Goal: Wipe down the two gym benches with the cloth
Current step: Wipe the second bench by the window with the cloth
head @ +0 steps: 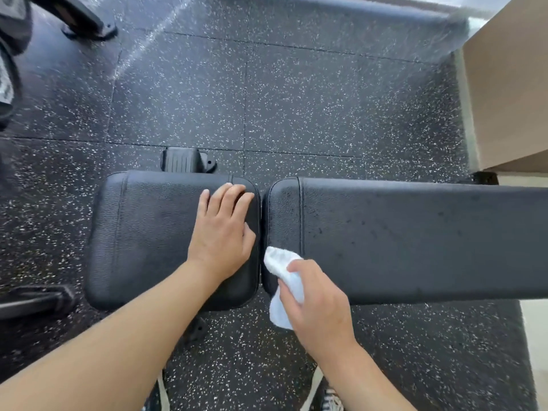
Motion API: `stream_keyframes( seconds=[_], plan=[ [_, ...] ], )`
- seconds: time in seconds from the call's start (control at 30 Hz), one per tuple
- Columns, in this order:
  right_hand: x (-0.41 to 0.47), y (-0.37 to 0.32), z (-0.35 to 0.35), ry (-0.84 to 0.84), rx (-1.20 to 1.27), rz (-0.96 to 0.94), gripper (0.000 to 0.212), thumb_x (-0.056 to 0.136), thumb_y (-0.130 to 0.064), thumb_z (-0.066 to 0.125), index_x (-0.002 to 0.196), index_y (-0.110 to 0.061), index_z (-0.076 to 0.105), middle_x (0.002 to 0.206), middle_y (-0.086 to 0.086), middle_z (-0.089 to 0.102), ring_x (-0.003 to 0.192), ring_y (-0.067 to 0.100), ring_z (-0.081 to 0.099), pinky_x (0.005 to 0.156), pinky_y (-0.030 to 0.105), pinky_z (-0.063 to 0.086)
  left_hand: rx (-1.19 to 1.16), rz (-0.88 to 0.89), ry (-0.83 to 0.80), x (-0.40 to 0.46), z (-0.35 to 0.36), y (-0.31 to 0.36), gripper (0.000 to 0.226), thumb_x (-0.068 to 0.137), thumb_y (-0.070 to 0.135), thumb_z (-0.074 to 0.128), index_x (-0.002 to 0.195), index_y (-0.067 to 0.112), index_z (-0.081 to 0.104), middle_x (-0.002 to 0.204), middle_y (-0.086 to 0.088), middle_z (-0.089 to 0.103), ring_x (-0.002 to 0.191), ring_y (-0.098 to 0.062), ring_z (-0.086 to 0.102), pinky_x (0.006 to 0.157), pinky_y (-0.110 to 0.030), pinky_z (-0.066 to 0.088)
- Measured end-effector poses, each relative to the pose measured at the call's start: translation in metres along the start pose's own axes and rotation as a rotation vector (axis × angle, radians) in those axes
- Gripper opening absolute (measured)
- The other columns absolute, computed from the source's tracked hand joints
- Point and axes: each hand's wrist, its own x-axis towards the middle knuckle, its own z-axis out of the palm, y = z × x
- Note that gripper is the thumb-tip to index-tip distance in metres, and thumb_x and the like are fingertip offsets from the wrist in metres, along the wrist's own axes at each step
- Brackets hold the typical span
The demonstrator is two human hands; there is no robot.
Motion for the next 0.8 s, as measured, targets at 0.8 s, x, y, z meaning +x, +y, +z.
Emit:
stream_keyframes(
  seconds=[0.8],
  plan=[
    [0.027, 0.029, 0.037, 0.077, -0.121, -0.33, 0.02, 0.1, -0.021, 0.05, 0.089, -0.017, 0.067, 0.078, -0.003, 0.042, 0.066, 0.021, 0.04, 0.055, 0.037, 0.038, 0.048, 0.015, 0.194, 0.003, 0.031, -0.008, 0.06, 0.083, 0.023, 0.053, 0.142, 0.01, 0.057, 0.15, -0.015, 0.052, 0.144, -0.04, 0.042, 0.125, -0.062, 0.024]
  ],
)
